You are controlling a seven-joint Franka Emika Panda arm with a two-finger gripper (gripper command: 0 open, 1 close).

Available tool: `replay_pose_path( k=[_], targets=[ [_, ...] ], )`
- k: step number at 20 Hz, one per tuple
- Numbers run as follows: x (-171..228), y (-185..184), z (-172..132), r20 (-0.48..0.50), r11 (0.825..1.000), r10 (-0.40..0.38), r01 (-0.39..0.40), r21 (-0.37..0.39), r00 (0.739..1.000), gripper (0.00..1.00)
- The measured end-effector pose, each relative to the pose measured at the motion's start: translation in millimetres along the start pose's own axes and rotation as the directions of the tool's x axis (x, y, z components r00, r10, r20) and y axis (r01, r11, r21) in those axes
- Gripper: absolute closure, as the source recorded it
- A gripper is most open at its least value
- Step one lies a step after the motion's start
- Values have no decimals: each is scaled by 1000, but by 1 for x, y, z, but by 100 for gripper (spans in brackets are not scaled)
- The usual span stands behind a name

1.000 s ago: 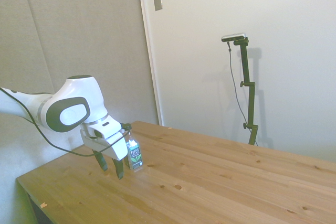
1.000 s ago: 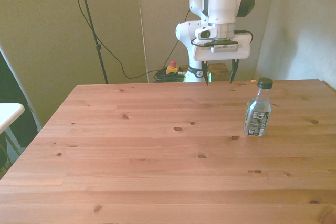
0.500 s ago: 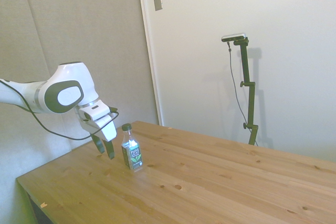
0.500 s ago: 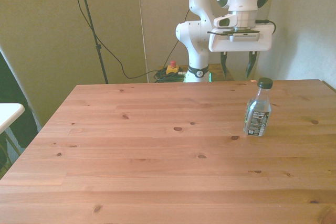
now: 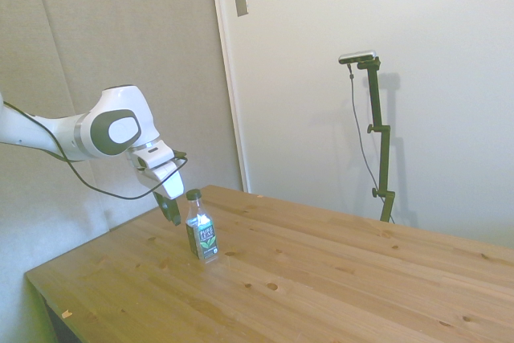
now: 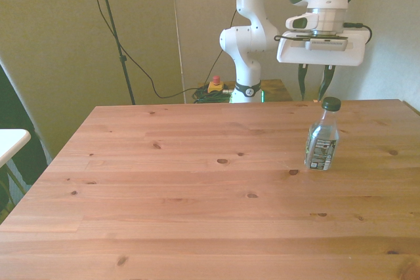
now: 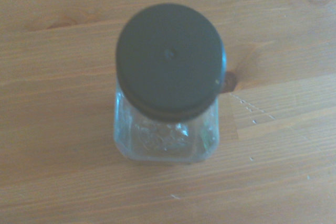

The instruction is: Knock down the bottle

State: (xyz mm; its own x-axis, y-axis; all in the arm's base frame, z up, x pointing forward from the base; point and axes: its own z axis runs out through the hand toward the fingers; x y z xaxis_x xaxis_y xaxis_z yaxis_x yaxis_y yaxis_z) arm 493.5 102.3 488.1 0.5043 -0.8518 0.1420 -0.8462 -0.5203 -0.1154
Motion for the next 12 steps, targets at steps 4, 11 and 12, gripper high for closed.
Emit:
replay_pose_path(
  k=[4,11,12],
  targets=[
    [-3,-20,3,7,1000,10,-10,-6,1000,100],
    [1,-37,-4,-26,999,38,-39,-10,999,100],
    [4,-39,-3,-31,999,45,-45,-11,999,100]
  ],
)
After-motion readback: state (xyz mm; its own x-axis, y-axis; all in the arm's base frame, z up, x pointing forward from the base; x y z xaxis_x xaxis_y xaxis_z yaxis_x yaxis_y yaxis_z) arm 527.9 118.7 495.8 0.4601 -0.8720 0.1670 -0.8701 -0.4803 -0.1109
